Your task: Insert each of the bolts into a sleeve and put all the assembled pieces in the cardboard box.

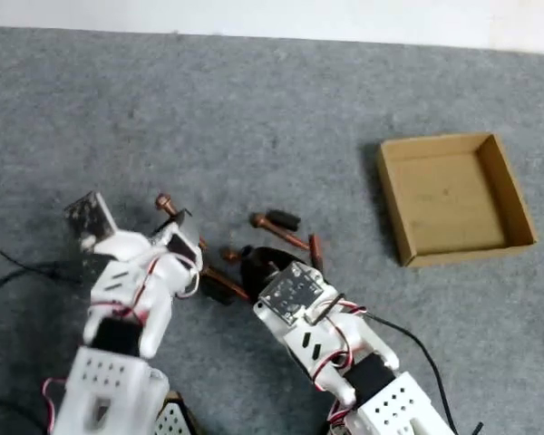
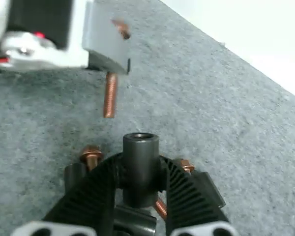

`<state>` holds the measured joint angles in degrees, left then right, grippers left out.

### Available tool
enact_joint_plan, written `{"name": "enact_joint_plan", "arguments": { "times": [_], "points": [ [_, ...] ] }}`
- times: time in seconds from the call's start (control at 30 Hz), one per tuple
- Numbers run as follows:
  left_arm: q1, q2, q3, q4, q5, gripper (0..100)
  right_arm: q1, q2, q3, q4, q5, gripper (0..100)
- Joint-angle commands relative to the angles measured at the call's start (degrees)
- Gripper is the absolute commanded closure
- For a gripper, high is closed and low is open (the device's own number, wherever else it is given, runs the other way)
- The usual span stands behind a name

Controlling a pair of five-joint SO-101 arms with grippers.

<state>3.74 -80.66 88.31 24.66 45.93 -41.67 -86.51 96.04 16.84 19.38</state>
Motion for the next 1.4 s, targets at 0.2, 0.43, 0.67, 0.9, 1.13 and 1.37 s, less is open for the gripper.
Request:
{"name": "enact_joint_plan", "arguments": {
  "times": [0.2, 0.43, 0.67, 0.9, 1.13, 1.37],
  "points": [
    [0.9, -23.3, 8.0, -1.9, 6.0, 100, -1.2, -0.7, 8.8, -1.5, 0.0, 99.4],
    [1.1, -23.7, 5.8, -1.6, 6.1, 100, -3.5, -0.7, 8.8, -1.6, 1.5, 99.4],
    [6.1, -23.7, 5.8, -1.5, 8.2, 100, -3.5, -0.7, 8.8, -1.5, 5.4, 99.4],
    [9.5, -23.7, 2.7, 3.4, 8.2, 100, -3.2, -0.7, 8.8, -1.5, 5.5, 99.4],
    [10.9, -23.7, -1.5, 10.6, 8.1, 100, -3.1, -0.7, 8.8, -1.5, 5.5, 99.4],
    [10.9, -23.7, -2.2, 10.6, 8.2, 100, -1.8, -0.7, 8.8, -1.5, 5.5, 99.4]
  ]
}}
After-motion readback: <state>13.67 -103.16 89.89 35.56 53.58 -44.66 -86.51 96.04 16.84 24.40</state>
